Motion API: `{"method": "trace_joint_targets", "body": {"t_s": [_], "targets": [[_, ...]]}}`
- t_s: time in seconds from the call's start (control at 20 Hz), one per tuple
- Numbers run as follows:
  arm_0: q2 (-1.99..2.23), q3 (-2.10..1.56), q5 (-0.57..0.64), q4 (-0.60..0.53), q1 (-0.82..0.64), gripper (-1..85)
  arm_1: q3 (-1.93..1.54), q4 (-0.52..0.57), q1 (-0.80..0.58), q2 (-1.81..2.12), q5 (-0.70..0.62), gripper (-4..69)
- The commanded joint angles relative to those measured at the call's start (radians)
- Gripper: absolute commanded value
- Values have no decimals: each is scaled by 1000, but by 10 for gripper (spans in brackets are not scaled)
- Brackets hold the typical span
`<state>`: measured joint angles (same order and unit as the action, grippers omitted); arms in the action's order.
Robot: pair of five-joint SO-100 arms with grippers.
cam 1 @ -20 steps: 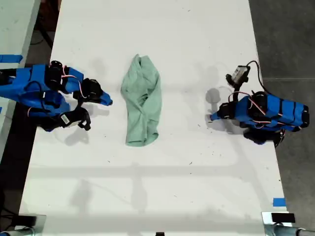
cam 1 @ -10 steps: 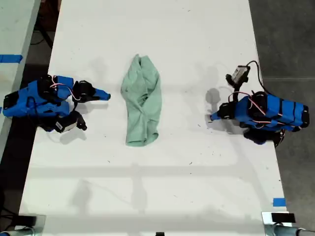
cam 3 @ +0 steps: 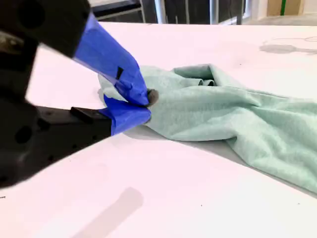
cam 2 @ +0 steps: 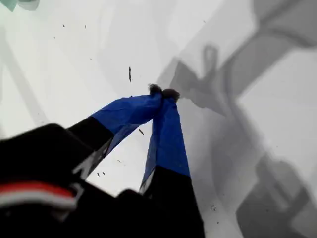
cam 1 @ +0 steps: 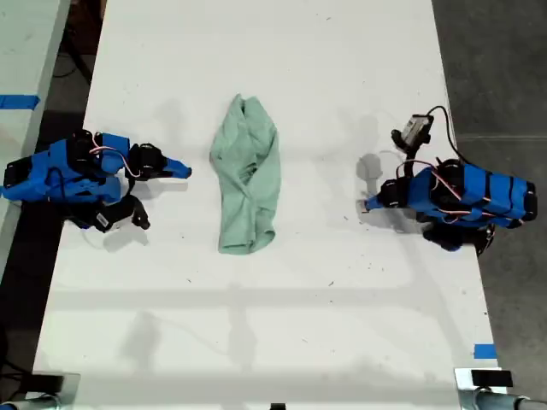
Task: Fold t shirt
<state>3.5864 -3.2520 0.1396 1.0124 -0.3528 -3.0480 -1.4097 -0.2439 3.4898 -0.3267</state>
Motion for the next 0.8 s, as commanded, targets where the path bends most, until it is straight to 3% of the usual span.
{"method": "trace_joint_targets", "body": {"t_s": [0.0, 0.35, 0.55, 0.6, 0.75], "targets": [[11, -41, 12, 2, 8, -3, -23, 0, 6, 8, 8, -12], [11, -41, 12, 2, 5, -3, -23, 0, 8, 8, 12, -12], [11, -41, 12, 2, 5, -3, -23, 2, -15, 9, -35, 29], [11, -41, 12, 2, 5, -3, -23, 2, 5, 9, -54, 66], [11, -41, 20, 2, -11, -3, -25, 5, 58, 12, -146, 62]]}}
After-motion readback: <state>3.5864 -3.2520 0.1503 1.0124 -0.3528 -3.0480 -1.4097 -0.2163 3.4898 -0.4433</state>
